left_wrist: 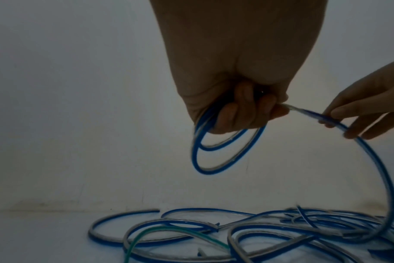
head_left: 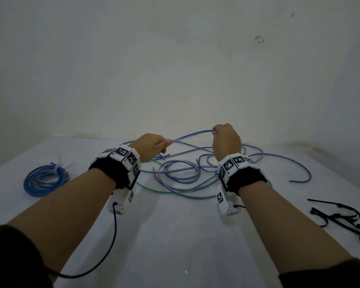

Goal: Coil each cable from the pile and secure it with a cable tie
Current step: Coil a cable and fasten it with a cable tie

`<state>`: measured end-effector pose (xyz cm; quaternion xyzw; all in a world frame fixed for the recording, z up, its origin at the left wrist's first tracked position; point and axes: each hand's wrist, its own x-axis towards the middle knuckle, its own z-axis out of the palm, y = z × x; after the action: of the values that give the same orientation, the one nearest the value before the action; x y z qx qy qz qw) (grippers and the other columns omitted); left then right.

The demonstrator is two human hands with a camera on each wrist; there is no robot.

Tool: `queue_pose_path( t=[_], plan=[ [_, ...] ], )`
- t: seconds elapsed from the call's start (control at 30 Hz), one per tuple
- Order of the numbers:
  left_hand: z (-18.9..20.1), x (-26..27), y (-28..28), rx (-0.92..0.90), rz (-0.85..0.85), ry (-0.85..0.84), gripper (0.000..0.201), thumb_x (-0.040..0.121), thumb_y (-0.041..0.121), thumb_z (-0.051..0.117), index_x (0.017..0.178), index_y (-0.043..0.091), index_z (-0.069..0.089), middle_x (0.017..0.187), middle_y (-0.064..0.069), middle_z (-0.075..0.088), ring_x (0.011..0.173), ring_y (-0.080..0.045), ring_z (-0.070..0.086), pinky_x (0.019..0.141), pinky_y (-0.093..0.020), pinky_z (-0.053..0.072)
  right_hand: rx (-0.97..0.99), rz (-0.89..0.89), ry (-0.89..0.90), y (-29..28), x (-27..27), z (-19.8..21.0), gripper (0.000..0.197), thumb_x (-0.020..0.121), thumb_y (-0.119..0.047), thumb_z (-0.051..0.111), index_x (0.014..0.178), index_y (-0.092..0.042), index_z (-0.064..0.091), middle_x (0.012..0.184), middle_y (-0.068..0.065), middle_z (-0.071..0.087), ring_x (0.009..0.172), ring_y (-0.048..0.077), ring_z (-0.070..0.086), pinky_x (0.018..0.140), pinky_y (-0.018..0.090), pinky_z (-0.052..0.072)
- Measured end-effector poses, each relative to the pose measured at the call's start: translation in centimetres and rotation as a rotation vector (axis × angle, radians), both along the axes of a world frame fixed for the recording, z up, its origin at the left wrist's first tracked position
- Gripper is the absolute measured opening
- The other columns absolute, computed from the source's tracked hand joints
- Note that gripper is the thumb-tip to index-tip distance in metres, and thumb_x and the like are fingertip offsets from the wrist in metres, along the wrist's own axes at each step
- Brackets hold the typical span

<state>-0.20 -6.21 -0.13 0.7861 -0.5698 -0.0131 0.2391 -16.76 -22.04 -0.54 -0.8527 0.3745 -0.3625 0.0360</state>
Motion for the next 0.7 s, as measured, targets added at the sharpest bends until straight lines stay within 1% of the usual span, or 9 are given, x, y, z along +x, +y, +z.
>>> queue_pose_path(
  t=[0.1, 0.2, 0.27, 0.33, 0.43, 0.5, 0.57, 0.6, 0.7],
  plan=[
    [0.3, -0.9, -0.1, -0.038, -0.008, 0.048, 0.045, 0.1, 0.035, 0.035, 0.064, 0.014, 0.053, 0.059, 0.005, 0.047, 0.058, -0.01, 0.043, 0.056, -0.017, 0.031, 0.103, 0.169, 0.04, 0.5, 0.6, -0.6, 0.041, 0.098, -0.015, 0.044, 0.138, -0.005, 0.041, 0.142, 0.016, 0.039, 0.126, 0.033, 0.042, 0.103, 0.037, 0.033],
    [0.2, -1.3, -0.4, -0.126, -0.047, 0.263, 0.047, 0.099, 0.035, 0.037, 0.058, 0.015, 0.049, 0.047, 0.006, 0.041, 0.04, -0.004, 0.036, 0.049, -0.021, 0.028, 0.04, 0.299, 0.185, 1.5, 1.3, -1.5, 0.049, 0.094, -0.021, 0.053, 0.141, -0.015, 0.038, 0.147, 0.007, 0.036, 0.134, 0.031, 0.03, 0.109, 0.041, 0.03],
    [0.0, -1.3, -0.6, -0.196, -0.092, 0.5, 0.048, 0.099, 0.035, 0.04, 0.056, 0.013, 0.047, 0.039, 0.009, 0.036, 0.033, -0.005, 0.029, 0.044, -0.022, 0.025, 0.045, 0.337, 0.214, 1.8, 1.7, -2.0, 0.044, 0.093, -0.024, 0.056, 0.135, -0.021, 0.045, 0.142, 0.001, 0.043, 0.132, 0.029, 0.029, 0.106, 0.041, 0.032],
    [0.1, -1.5, -0.7, -0.229, -0.12, 0.695, 0.048, 0.099, 0.034, 0.038, 0.058, 0.011, 0.045, 0.036, 0.01, 0.032, 0.032, -0.006, 0.025, 0.039, -0.018, 0.022, 0.066, 0.346, 0.15, 1.9, 2.0, -2.2, 0.03, 0.095, -0.027, 0.053, 0.124, -0.02, 0.055, 0.129, 0.0, 0.054, 0.126, 0.028, 0.035, 0.1, 0.039, 0.034],
    [0.6, -1.6, -0.5, -0.248, -0.142, 0.931, 0.046, 0.102, 0.029, 0.031, 0.062, 0.009, 0.044, 0.038, 0.008, 0.03, 0.032, -0.006, 0.023, 0.037, -0.015, 0.02, 0.089, 0.393, 0.017, 2.2, 2.3, -2.0, 0.025, 0.097, -0.028, 0.047, 0.109, -0.015, 0.065, 0.103, 0.005, 0.066, 0.108, 0.027, 0.049, 0.088, 0.04, 0.042],
    [0.7, -1.6, -0.4, -0.253, -0.157, 1.066, 0.041, 0.101, 0.023, 0.027, 0.066, 0.008, 0.045, 0.04, 0.005, 0.034, 0.033, -0.008, 0.026, 0.038, -0.015, 0.023, 0.21, 0.506, -0.125, 2.5, 2.3, -1.6, 0.025, 0.099, -0.022, 0.044, 0.104, -0.007, 0.063, 0.086, 0.009, 0.066, 0.089, 0.026, 0.057, 0.075, 0.029, 0.045],
    [0.7, -1.6, -0.3, -0.251, -0.182, 1.15, 0.038, 0.099, 0.019, 0.027, 0.069, 0.008, 0.046, 0.043, 0.004, 0.039, 0.035, -0.009, 0.032, 0.039, -0.015, 0.028, 0.289, 0.534, -0.214, 2.7, 2.2, -1.3, 0.021, 0.1, -0.018, 0.042, 0.105, -0.004, 0.057, 0.076, 0.008, 0.062, 0.075, 0.024, 0.057, 0.061, 0.016, 0.039],
    [0.7, -1.6, -0.2, -0.247, -0.195, 1.165, 0.038, 0.1, 0.02, 0.027, 0.07, 0.009, 0.046, 0.044, 0.003, 0.041, 0.036, -0.01, 0.036, 0.04, -0.016, 0.032, 0.299, 0.527, -0.254, 2.7, 2.3, -1.3, 0.017, 0.1, -0.017, 0.042, 0.103, -0.006, 0.053, 0.073, 0.007, 0.06, 0.07, 0.023, 0.056, 0.057, 0.014, 0.038],
    [0.2, -1.5, -0.1, -0.231, -0.215, 1.109, 0.042, 0.102, 0.026, 0.03, 0.069, 0.008, 0.048, 0.045, 0.001, 0.044, 0.042, -0.015, 0.047, 0.049, -0.022, 0.045, 0.299, 0.52, -0.35, 2.7, 2.4, -1.3, 0.006, 0.098, -0.014, 0.044, 0.096, -0.009, 0.046, 0.07, 0.009, 0.056, 0.065, 0.022, 0.051, 0.059, 0.023, 0.039]
  ],
)
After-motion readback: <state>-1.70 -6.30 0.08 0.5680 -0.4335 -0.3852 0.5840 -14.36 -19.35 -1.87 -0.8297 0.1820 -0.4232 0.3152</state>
